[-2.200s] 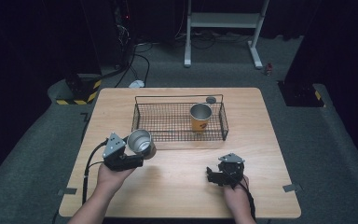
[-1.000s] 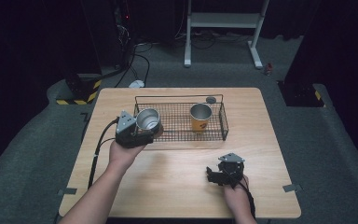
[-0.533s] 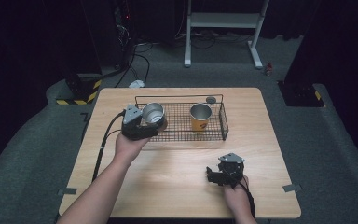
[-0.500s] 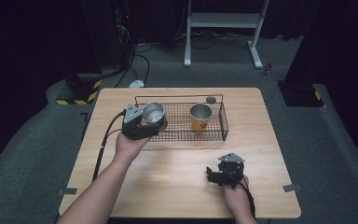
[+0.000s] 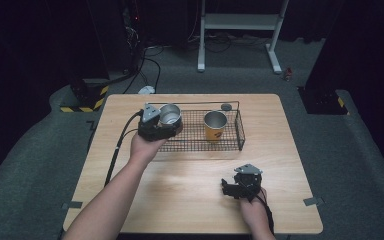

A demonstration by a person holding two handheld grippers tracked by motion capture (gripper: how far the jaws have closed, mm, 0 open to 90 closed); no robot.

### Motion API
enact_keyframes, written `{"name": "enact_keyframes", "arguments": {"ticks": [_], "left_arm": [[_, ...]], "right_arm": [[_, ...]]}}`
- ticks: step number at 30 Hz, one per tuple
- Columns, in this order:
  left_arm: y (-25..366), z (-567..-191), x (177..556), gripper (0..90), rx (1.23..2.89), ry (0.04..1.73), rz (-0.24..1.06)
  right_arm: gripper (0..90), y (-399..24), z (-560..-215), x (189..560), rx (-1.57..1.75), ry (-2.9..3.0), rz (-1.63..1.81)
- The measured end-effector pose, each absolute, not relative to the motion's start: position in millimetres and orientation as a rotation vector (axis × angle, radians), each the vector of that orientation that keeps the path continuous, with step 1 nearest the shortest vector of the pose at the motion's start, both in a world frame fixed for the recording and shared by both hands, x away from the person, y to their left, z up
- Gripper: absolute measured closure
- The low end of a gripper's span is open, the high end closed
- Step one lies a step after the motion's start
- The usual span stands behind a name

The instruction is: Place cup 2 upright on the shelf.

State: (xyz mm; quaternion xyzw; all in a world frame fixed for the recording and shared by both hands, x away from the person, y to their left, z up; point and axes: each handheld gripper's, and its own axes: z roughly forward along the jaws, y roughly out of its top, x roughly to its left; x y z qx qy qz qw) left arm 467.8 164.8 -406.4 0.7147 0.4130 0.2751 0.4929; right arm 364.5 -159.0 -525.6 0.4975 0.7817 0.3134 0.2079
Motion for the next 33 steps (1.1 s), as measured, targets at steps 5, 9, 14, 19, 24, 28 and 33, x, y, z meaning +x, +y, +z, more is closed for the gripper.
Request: {"name": "enact_keyframes", "arguments": {"ticks": [5,9,14,19,24,28,33], "left_arm": [[162.0,-411.2,476.1,18.9,1.745,1.032,0.666],[160.6,-411.7,479.2,18.9,1.742,1.029,0.659],[160.5,-412.8,485.1,18.9,1.738,1.047,0.658],[158.9,-415.9,490.7,18.9,1.741,1.065,0.654],[156.0,-422.5,495.4,18.9,1.753,1.084,0.649],[153.3,-428.7,498.2,18.9,1.770,1.094,0.635],[152.8,-434.1,501.8,18.9,1.779,1.113,0.629]], "right_arm": [[9.4,-159.1,-525.6,364.5,1.384,2.177,0.871],[9.4,-159.1,-525.5,364.5,1.384,2.177,0.871],[9.4,-159.1,-525.5,364.5,1.384,2.177,0.871],[9.4,-159.1,-525.5,364.5,1.384,2.177,0.871],[9.4,-158.9,-525.6,364.5,1.386,2.175,0.873],[9.5,-159.1,-525.6,364.6,1.381,2.176,0.872],[9.5,-159.1,-525.6,364.6,1.381,2.176,0.872]]}}
